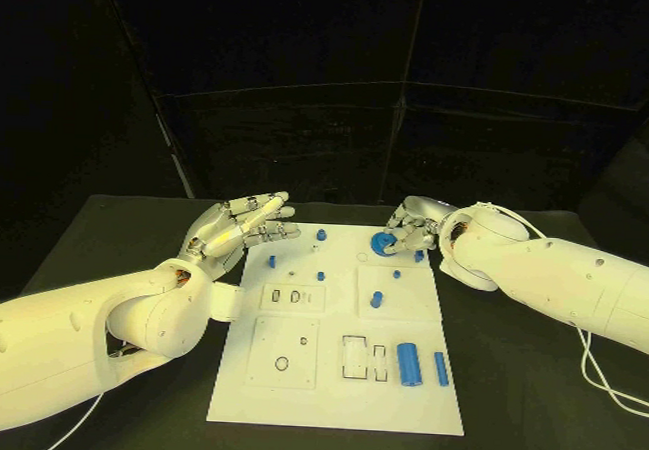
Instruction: Assemble the parts on the task board
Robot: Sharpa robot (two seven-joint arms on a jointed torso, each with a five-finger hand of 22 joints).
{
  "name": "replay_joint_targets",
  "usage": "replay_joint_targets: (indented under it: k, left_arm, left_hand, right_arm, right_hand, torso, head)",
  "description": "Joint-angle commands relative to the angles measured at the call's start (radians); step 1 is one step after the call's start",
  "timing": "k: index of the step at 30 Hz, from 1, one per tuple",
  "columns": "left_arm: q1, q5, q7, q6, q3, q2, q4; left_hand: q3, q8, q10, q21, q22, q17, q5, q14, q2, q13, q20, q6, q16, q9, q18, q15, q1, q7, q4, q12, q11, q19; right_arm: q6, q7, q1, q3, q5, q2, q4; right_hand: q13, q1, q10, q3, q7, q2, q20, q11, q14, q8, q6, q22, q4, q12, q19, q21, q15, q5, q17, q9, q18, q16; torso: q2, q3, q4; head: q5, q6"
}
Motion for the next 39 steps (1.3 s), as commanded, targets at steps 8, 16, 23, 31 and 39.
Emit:
replay_joint_targets:
  k: [8,16,23,31,39]
  left_arm:
    - [0.001,-0.007,0.000,0.013,0.001,0.001,0.001]
    - [0.001,-0.007,-0.002,0.014,0.001,0.000,0.001]
    - [0.001,-0.007,-0.003,0.015,0.001,-0.001,0.003]
    - [0.001,-0.007,-0.004,0.016,0.001,-0.004,0.004]
    - [0.001,-0.007,-0.005,0.017,0.001,-0.006,0.006]
  left_hand:
    - [-0.001,-0.004,0.001,-0.006,-0.001,-0.001,-0.003,0.007,0.008,-0.001,0.000,0.003,-0.004,-0.001,0.011,0.000,-0.003,0.065,-0.007,-0.007,0.002,0.004]
    - [-0.001,-0.004,0.001,-0.007,-0.002,-0.001,-0.003,0.006,0.008,-0.001,0.000,0.002,-0.005,-0.001,0.011,0.001,-0.003,0.065,-0.007,-0.007,0.002,0.004]
    - [-0.001,-0.004,0.001,-0.007,-0.002,-0.001,-0.003,0.006,0.008,-0.001,0.000,0.002,-0.005,-0.001,0.011,0.001,-0.003,0.065,-0.007,-0.007,0.002,0.004]
    - [-0.001,-0.004,0.001,-0.008,-0.002,-0.002,-0.003,0.006,0.008,-0.001,0.000,0.004,-0.006,0.000,0.011,0.001,-0.003,0.065,-0.008,-0.008,0.002,0.004]
    - [-0.001,-0.005,0.001,-0.008,-0.002,-0.002,-0.003,0.006,0.009,-0.001,0.001,0.004,-0.006,0.000,0.011,0.001,-0.003,0.065,-0.008,-0.008,0.002,0.004]
  right_arm:
    - [-0.004,-0.014,0.000,0.000,-0.099,0.012,-0.003]
    - [-0.026,-0.022,-0.001,0.000,-0.147,0.015,0.003]
    - [-0.090,-0.016,-0.006,0.000,-0.199,0.009,0.033]
    - [-0.127,-0.011,-0.008,0.000,-0.187,-0.004,0.119]
    - [-0.160,-0.016,-0.008,0.001,-0.191,0.027,0.175]
  right_hand:
    - [0.052,0.005,0.042,0.011,-0.007,0.025,-0.002,-0.006,0.076,0.025,0.052,0.025,-0.018,0.041,0.020,0.019,-0.005,-0.017,0.130,0.004,-0.012,0.011]
    - [0.082,0.016,0.061,0.039,-0.026,0.043,-0.013,-0.023,0.078,0.046,0.112,0.039,-0.036,0.059,0.028,0.027,-0.018,-0.035,0.141,0.010,-0.014,0.014]
    - [0.108,0.025,0.078,0.061,-0.032,0.048,-0.020,-0.029,0.080,0.047,0.127,0.049,-0.050,0.074,0.034,0.033,-0.025,-0.032,0.150,0.010,-0.016,0.017]
    - [0.114,-0.004,0.082,0.071,-0.030,0.036,-0.022,-0.028,0.081,0.035,0.126,0.054,-0.045,0.077,0.037,0.036,-0.025,-0.014,0.156,0.005,-0.017,0.019]
    - [0.113,-0.019,0.081,0.073,-0.029,0.031,-0.022,-0.027,0.081,0.030,0.123,0.054,-0.040,0.075,0.037,0.036,-0.024,-0.008,0.157,0.003,-0.017,0.020]
  torso:
    - [0.001,0.0006,0.0009]
    - [0.001,0.0007,0.0008]
    - [0.001,0.0013,0.0006]
    - [0.000,0.0002,0.0017]
    - [0.002,0.0006,0.0047]
  head:
    - [-0.003,-0.004]
    - [-0.003,-0.004]
    - [-0.003,-0.003]
    - [-0.002,0.003]
    - [0.003,0.005]
